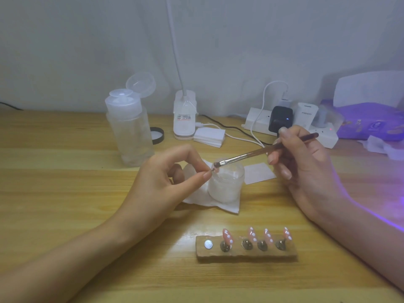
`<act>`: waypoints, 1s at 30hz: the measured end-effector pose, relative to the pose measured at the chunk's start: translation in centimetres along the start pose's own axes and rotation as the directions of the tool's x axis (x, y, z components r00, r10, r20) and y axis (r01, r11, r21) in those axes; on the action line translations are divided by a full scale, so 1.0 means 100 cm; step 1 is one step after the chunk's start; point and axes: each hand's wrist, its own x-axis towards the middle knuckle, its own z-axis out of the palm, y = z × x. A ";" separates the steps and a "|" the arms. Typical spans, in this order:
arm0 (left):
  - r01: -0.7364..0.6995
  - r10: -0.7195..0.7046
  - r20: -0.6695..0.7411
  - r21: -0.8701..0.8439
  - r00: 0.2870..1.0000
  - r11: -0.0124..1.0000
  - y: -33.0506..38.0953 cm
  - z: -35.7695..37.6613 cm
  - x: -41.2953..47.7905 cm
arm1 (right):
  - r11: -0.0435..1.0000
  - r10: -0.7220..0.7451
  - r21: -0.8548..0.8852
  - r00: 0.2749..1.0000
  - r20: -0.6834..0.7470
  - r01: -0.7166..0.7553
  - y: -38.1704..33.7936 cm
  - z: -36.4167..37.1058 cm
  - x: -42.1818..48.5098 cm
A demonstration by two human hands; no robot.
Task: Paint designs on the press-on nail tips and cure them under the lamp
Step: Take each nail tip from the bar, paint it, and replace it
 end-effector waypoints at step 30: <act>0.053 -0.052 0.009 -0.082 0.999 0.995 0.001 0.000 0.000 | 0.999 0.033 0.022 0.998 -0.062 -0.031 0.002 -0.003 0.001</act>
